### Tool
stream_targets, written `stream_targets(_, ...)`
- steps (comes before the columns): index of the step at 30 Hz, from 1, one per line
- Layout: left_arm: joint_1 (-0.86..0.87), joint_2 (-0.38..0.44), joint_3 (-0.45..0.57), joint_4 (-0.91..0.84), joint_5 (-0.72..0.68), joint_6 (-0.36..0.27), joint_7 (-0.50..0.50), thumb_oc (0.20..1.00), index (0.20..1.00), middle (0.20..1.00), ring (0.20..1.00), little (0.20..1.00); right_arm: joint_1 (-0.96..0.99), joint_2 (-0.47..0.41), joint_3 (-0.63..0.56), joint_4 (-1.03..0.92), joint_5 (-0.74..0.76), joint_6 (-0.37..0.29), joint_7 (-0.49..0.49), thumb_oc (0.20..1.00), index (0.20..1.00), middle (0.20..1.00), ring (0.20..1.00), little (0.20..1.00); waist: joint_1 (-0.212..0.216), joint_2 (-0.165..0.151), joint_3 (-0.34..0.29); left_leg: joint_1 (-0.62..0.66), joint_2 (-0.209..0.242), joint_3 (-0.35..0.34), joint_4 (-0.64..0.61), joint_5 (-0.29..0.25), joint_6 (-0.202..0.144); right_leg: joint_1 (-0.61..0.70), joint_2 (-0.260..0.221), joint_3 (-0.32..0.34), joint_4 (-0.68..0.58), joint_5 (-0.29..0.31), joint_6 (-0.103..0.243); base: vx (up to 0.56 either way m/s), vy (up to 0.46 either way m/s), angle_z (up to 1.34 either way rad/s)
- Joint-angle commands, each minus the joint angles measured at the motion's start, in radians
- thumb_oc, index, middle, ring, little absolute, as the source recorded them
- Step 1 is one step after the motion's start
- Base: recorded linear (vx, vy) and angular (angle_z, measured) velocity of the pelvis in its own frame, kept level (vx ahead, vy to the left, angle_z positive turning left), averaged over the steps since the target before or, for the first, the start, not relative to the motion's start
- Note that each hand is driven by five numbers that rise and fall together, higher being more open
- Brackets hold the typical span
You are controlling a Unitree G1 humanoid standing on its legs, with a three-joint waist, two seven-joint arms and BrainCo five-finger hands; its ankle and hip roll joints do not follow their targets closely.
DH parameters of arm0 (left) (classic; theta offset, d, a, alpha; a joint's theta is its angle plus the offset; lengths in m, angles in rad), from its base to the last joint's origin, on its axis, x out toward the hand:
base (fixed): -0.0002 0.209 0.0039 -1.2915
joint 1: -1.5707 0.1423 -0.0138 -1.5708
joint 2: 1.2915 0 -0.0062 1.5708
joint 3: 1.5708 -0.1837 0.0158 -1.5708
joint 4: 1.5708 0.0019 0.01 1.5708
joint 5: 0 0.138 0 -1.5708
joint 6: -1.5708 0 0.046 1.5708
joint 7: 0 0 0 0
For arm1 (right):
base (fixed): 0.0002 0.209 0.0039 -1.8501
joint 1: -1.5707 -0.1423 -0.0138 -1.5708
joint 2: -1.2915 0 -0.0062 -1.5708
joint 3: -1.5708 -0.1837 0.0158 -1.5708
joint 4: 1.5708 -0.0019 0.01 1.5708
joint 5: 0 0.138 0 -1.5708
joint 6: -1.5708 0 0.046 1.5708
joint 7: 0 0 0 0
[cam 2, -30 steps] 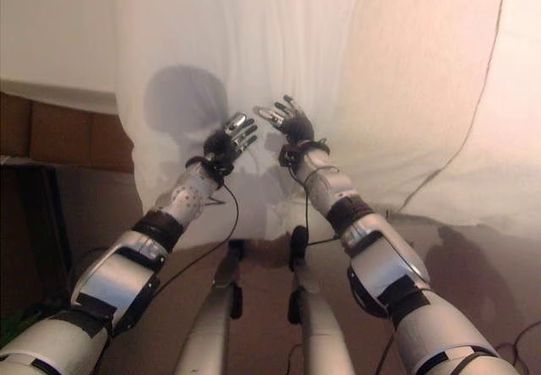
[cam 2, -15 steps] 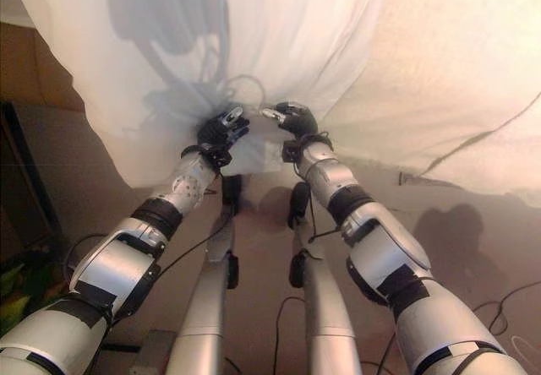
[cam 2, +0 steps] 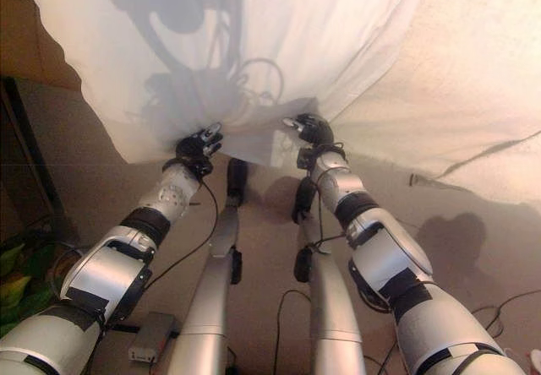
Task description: Make the bed
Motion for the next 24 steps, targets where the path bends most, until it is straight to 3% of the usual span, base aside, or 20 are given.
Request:
stream_targets(1, 0.028, 0.08, 0.131, -0.015, 0.057, -0.126, 0.149, 1.0, 1.0, 1.0, 1.0, 1.0, 0.061, -0.027, -0.071, 0.005, -0.041, -0.059, -0.055, 1.0, 1.0, 1.0, 1.0, 1.0, -0.009, -0.009, 0.026, 0.012, -0.105, 0.058, 0.095, -0.127, -0.022, 0.108, -0.013, 0.039, -0.275, 0.147, 0.125, -0.01, 0.004, 0.03)
stream_targets(15, 0.337, 0.08, 0.314, 0.022, 0.108, -0.137, 0.215, 1.0, 1.0, 1.0, 1.0, 1.0, 0.455, -0.091, -0.35, 0.059, -0.019, -0.114, -0.108, 1.0, 1.0, 1.0, 1.0, 1.0, -0.041, -0.021, 0.026, 0.017, -0.096, 0.097, 0.185, -0.176, -0.006, 0.1, -0.024, 0.03, -0.184, 0.121, 0.12, -0.02, 0.023, 0.01)
stream_targets(21, 0.502, -0.016, 0.344, 0.022, 0.129, -0.116, 0.21, 1.0, 1.0, 1.0, 1.0, 1.0, 0.644, -0.052, -0.404, 0.026, -0.028, -0.111, -0.109, 1.0, 1.0, 1.0, 1.0, 1.0, -0.054, -0.033, 0.026, 0.08, -0.098, 0.123, 0.26, -0.213, 0.021, 0.141, -0.03, 0.039, -0.101, 0.091, 0.12, -0.04, 0.042, -0.09)
stream_targets(22, 0.556, -0.057, 0.339, 0.023, 0.155, -0.105, 0.2, 1.0, 1.0, 1.0, 1.0, 1.0, 0.7, -0.04, -0.411, 0.017, -0.044, -0.104, -0.102, 1.0, 1.0, 1.0, 1.0, 1.0, -0.054, -0.032, 0.026, 0.149, -0.101, 0.123, 0.276, -0.246, 0.028, 0.196, -0.027, 0.051, -0.067, 0.057, 0.124, -0.04, 0.053, -0.12)
stream_targets(23, 0.592, -0.076, 0.337, 0.019, 0.17, -0.098, 0.195, 1.0, 1.0, 1.0, 1.0, 1.0, 0.744, -0.031, -0.414, 0.001, -0.055, -0.101, -0.101, 1.0, 1.0, 1.0, 1.0, 1.0, -0.055, -0.033, 0.026, 0.177, -0.104, 0.137, 0.274, -0.233, 0.037, 0.218, -0.032, 0.05, -0.059, 0.063, 0.116, 0.0, 0.078, -0.14)
stream_targets(24, 0.613, -0.091, 0.336, 0.032, 0.181, -0.091, 0.187, 1.0, 1.0, 1.0, 1.0, 1.0, 0.772, -0.02, -0.415, -0.003, -0.065, -0.099, -0.097, 1.0, 1.0, 1.0, 1.0, 1.0, -0.057, -0.033, 0.026, 0.228, -0.107, 0.133, 0.28, -0.259, 0.037, 0.262, -0.027, 0.063, -0.04, 0.038, 0.12, -0.09, 0.071, -0.14)
